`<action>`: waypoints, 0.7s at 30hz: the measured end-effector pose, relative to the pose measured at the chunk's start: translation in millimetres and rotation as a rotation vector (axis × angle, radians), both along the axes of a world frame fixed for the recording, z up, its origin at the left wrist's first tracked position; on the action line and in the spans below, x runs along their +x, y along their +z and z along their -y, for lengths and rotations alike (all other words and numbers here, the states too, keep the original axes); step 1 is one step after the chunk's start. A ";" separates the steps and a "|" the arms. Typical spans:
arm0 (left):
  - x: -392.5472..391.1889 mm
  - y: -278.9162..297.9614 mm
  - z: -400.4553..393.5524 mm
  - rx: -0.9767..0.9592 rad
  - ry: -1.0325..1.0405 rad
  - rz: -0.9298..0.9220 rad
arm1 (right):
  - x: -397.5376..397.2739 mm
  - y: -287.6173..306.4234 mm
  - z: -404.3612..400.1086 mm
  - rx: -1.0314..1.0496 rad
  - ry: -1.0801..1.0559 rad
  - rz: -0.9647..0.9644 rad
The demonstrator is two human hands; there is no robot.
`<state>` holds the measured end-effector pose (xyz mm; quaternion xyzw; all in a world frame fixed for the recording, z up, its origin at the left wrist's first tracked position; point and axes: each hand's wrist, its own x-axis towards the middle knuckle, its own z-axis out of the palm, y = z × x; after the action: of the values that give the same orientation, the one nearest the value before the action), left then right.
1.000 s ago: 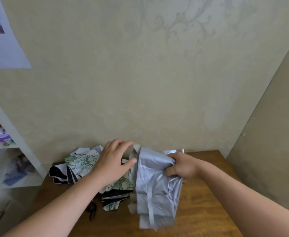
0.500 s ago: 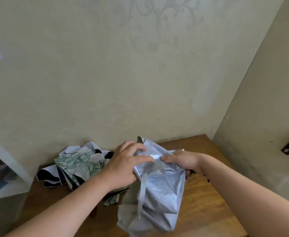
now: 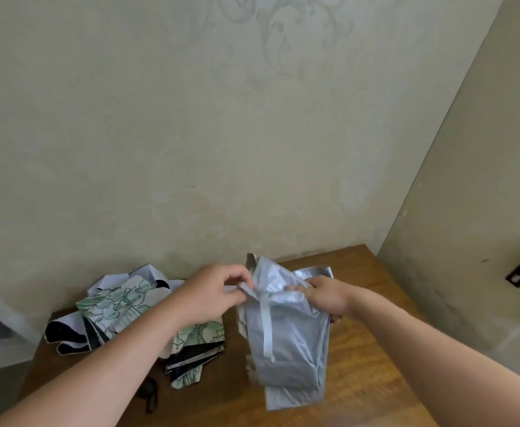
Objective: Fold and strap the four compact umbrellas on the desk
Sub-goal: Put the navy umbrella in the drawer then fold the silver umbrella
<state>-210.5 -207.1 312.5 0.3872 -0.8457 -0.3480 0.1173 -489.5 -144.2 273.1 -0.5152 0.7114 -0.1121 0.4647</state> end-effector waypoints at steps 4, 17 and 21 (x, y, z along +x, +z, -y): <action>-9.3 13.6 9.3 0.099 0.257 -0.244 | 11.3 -5.0 2.8 -0.016 0.046 0.015; -9.5 -12.4 46.6 0.255 0.639 -0.364 | 25.4 -2.9 14.9 -0.022 0.250 0.238; -18.3 -7.6 37.4 0.560 0.496 -0.375 | 24.8 -10.5 16.3 -0.063 0.362 0.076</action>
<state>-228.8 -244.5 304.9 0.5259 -0.5636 -0.5902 0.2398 -464.6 -160.5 262.7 -0.6445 0.5853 -0.0681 0.4873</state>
